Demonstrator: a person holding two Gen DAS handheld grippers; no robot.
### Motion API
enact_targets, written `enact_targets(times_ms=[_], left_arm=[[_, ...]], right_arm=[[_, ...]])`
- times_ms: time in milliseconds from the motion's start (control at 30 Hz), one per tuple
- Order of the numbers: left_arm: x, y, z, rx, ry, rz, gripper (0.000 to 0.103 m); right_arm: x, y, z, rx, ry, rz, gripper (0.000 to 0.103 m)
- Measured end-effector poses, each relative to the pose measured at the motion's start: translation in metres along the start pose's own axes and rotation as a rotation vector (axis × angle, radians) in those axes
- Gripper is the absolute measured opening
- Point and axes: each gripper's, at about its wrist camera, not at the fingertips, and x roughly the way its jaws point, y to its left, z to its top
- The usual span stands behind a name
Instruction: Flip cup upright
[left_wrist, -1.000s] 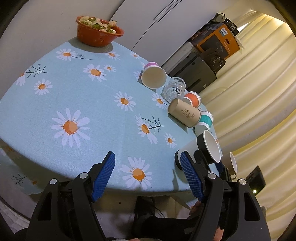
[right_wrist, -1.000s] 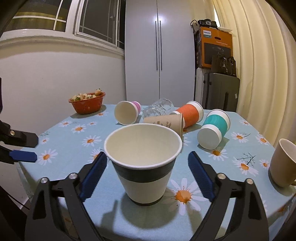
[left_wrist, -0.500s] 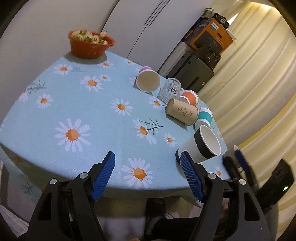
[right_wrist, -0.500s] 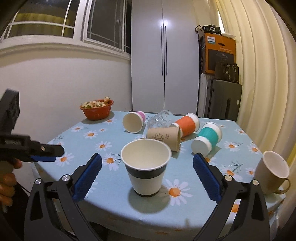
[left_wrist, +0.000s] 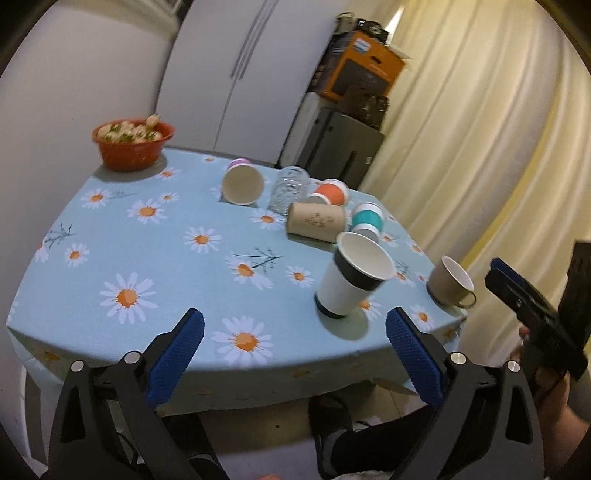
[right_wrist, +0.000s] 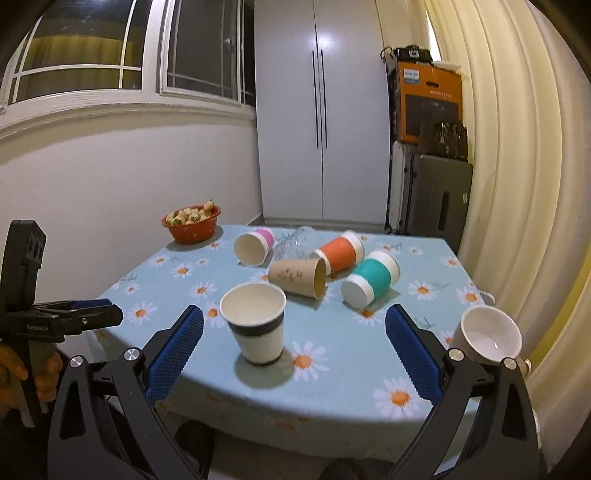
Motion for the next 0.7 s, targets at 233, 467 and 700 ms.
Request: enact_targets(times_ms=[233,467,700], left_arm=[[-0.018,-0.025,-0.014,0.120,-0.014,0.017,0.096],[-0.039,-0.035,-0.018,0.168,-0.073,0.062,0.096],[-0.040,-0.033,-0.025,0.172,-0.069,0.062,0.096]], right_arm=[[-0.024,0.000,-0.010,-0.024,0.014,0.011,0.098],[-0.029,0.000,-0.016,-0.030,0.015,0.011,0.098],[-0.028,-0.007,-0.024,0.010,0.036,-0.004,0.098]])
